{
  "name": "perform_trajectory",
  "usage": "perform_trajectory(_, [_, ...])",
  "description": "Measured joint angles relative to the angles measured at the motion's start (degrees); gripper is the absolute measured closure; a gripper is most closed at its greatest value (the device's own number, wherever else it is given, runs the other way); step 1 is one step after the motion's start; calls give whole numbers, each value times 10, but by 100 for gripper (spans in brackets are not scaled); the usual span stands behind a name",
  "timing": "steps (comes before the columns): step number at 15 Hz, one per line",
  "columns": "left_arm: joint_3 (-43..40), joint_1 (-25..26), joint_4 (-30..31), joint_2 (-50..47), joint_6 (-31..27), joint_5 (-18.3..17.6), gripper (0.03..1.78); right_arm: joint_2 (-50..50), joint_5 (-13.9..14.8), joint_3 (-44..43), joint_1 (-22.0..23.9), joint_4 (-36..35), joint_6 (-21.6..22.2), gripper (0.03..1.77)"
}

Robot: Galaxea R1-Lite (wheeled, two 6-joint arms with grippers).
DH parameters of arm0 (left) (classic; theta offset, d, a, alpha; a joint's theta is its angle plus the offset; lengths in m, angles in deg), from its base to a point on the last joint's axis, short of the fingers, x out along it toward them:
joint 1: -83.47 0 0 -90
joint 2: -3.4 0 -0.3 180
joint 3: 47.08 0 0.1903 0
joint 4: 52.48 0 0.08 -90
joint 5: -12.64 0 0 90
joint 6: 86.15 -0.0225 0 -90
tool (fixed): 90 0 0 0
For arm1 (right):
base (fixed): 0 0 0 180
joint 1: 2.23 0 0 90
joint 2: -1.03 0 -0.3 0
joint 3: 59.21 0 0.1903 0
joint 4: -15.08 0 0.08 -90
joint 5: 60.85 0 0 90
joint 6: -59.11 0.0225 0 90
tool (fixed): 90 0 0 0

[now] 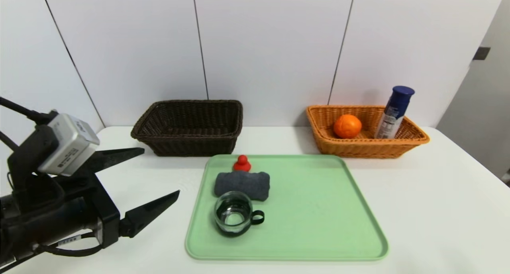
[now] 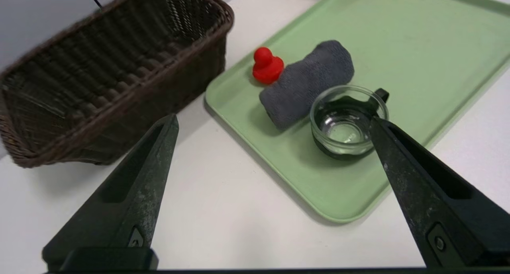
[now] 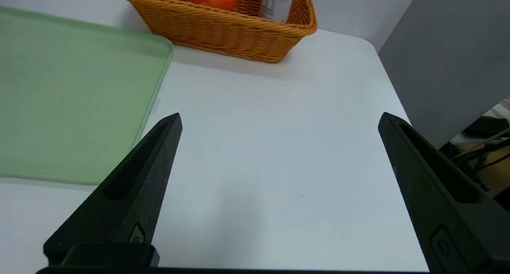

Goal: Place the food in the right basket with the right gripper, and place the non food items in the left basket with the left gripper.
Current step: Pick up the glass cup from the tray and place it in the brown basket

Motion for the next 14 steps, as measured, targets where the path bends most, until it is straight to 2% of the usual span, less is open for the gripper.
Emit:
perform_trajectory(2, [-28, -18, 11, 7, 35, -11, 12, -11, -7, -2, -1, 4, -4, 10])
perform_trajectory(4, [-66, -25, 72, 14, 69, -24, 12, -16, -9, -10, -1, 13, -10, 11])
perform_trajectory(8, [-142, -28, 279, 59, 157, -28, 12, -18, -18, -16, -1, 15, -11, 10])
perform_trajectory(14, [-245, -29, 567, 197, 206, -27, 12, -9, -22, -28, -1, 33, -15, 10])
